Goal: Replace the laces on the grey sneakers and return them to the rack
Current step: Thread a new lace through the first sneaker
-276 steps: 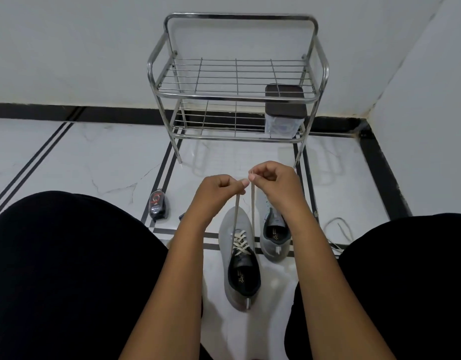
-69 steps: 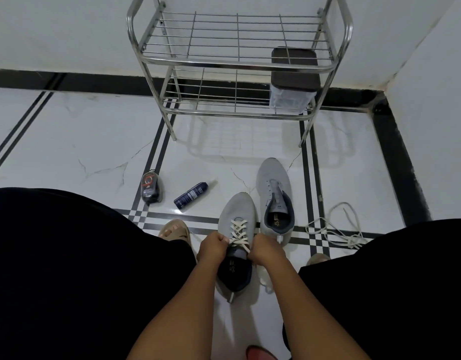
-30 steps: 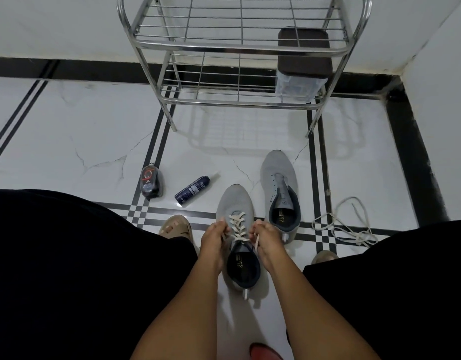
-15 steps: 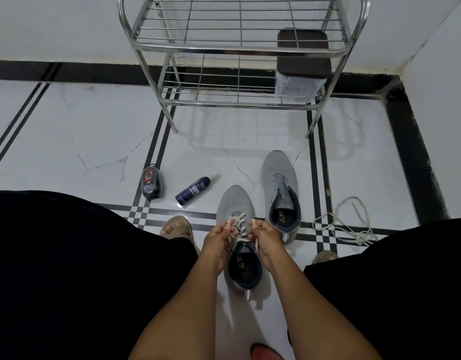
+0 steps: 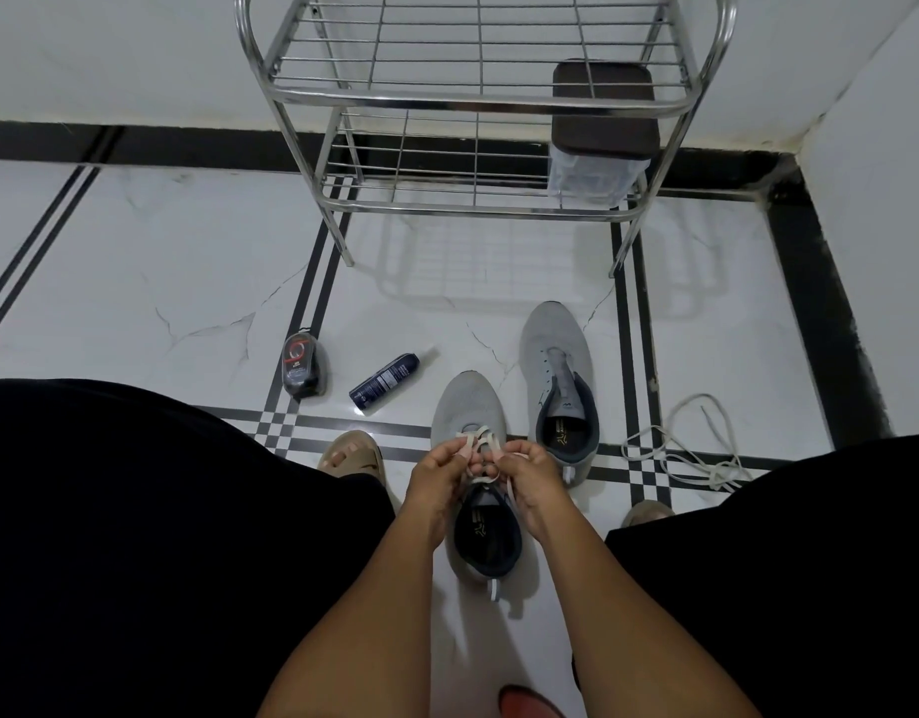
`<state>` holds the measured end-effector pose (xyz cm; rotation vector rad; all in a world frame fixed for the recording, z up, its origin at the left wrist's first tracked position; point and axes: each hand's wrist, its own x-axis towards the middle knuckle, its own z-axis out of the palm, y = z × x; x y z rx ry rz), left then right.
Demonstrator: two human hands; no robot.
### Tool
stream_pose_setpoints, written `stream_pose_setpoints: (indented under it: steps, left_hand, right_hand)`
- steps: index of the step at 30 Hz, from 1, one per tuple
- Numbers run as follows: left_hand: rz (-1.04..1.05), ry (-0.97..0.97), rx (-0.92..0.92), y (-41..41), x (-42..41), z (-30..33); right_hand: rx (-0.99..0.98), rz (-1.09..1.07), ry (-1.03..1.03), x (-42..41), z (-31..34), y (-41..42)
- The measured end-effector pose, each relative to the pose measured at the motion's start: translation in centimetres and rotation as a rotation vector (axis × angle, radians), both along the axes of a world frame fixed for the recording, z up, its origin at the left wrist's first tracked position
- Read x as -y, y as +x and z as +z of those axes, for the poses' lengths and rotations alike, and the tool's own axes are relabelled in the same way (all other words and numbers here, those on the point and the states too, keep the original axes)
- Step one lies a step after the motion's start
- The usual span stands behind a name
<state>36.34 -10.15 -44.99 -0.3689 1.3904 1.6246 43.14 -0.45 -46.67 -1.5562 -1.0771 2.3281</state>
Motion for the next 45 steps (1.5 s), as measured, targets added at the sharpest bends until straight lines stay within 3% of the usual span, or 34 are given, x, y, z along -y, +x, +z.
stream_pose_setpoints:
  steps: [9,19,29,35,39,45]
  left_hand:
    - [-0.032,-0.012,-0.027,-0.1,0.3,-1.0]
    - [-0.238,-0.086,-0.135,-0.4,0.0,-1.2]
    - [-0.25,-0.18,-0.191,-0.5,-0.2,-1.1]
    - [-0.392,-0.173,-0.197,-0.6,-0.3,-1.4]
    - [-0.391,-0.239,-0.24,-0.6,0.0,-1.2]
    - [-0.405,-0.394,-0.379,-0.5,0.3,-1.8]
  right_hand:
    - [-0.064,-0.017,-0.077,-0.1,0.7,0.3]
    - [-0.065,0.012,-0.08,-0.1,1.1,0.2]
    - [-0.088,0.222,-0.129,-0.3,1.3,0.2]
    - [-0.027,0.158,-0.098,0.1,0.9,0.2]
    - [0.017,0.405,0.067,-0.1,2.2,0.0]
    - [0.273,0.759,0.512,-1.0,2.3,-0.4]
